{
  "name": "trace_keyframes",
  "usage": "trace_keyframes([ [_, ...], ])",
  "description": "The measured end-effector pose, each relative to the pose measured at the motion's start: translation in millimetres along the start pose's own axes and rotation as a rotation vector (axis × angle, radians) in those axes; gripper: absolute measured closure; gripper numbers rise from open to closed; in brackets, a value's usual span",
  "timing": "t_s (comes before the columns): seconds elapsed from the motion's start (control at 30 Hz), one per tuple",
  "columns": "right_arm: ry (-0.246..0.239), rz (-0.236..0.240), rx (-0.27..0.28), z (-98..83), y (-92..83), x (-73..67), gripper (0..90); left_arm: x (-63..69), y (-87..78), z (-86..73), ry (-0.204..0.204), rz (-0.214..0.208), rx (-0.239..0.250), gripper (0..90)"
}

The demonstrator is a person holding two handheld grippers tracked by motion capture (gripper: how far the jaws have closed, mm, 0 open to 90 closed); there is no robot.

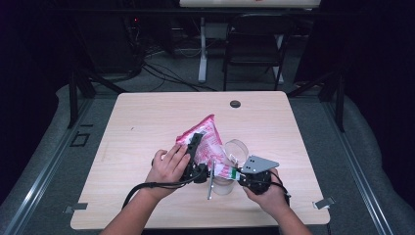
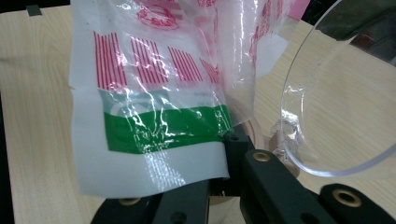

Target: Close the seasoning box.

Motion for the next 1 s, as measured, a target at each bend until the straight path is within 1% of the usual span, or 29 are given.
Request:
trace_keyframes([
  [0.07, -0.001, 0.001, -0.002, -0.2, 0.5, 0.0, 90.0, -1.0, -0.1, 0.4, 0.008, 0.005, 0.004, 68.0],
  [0.1, 0.0, 0.002, -0.002, -0.3, 0.8, 0.0, 90.0, -0.4, 0.4, 0.5, 0.001, 0.008, 0.014, 68.0],
  [0.27, 0.0, 0.004, -0.007, -0.9, 1.4, 0.0, 90.0, -0.7, -0.9, 0.5, 0.008, 0.005, 0.005, 67.8],
  [0.33, 0.001, 0.002, -0.007, -1.2, 1.9, 0.4, 90.0, -0.1, -0.4, 0.6, 0.003, 0.01, 0.017, 67.7],
  [0.43, 0.001, 0.0, -0.009, -1.3, 1.8, 0.4, 90.0, -0.3, -0.7, 0.5, 0.005, 0.006, 0.016, 67.7],
  [0.47, 0.001, 0.002, -0.009, -1.3, 1.7, 0.3, 90.0, -0.9, -1.3, 0.3, 0.011, 0.002, 0.009, 67.8],
  [0.5, 0.001, 0.003, -0.008, -1.2, 1.6, 0.3, 90.0, -1.0, -0.6, 0.7, 0.008, 0.006, 0.019, 67.8],
  [0.53, 0.001, 0.004, -0.006, -1.1, 1.6, 0.4, 90.0, -0.7, -1.3, 0.3, 0.005, -0.002, 0.008, 67.8],
  [0.57, 0.002, 0.003, -0.005, -1.0, 1.6, 0.5, 90.0, -1.8, -1.3, 0.7, 0.01, 0.005, 0.01, 67.8],
  [0.67, 0.002, 0.003, -0.004, -1.0, 1.2, 0.8, 90.0, -1.6, -1.6, 0.8, 0.006, 0.003, 0.009, 67.6],
  [0.7, 0.003, 0.002, -0.004, -1.0, 1.1, 1.0, 90.0, -2.7, -1.5, 1.2, 0.014, 0.009, 0.012, 67.6],
  [0.77, 0.003, 0.001, -0.004, -1.1, 1.0, 1.1, 90.0, -3.2, -1.8, 1.6, 0.016, 0.005, 0.01, 67.7],
  [0.83, 0.003, 0.001, -0.005, -1.2, 1.2, 1.2, 90.0, -3.6, -1.3, 2.6, 0.015, 0.011, 0.023, 67.9],
  [0.87, 0.003, 0.0, -0.004, -1.1, 1.2, 1.2, 90.0, -4.1, -2.3, 2.3, 0.021, 0.006, 0.01, 68.0],
  [1.0, 0.009, -0.003, 0.005, -0.4, 0.9, 0.7, 90.0, -4.6, -2.5, 2.6, 0.03, 0.004, 0.007, 69.2],
])
Point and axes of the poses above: each handheld gripper's, and its own axes: y roughly forward along the jaws, z roughly out of its top, x roughly to its right, the point moved 6 cm from there along y, roughly forward along the jaws, and after that the axes turned 14 degrees about z, right-handed, at the moved point
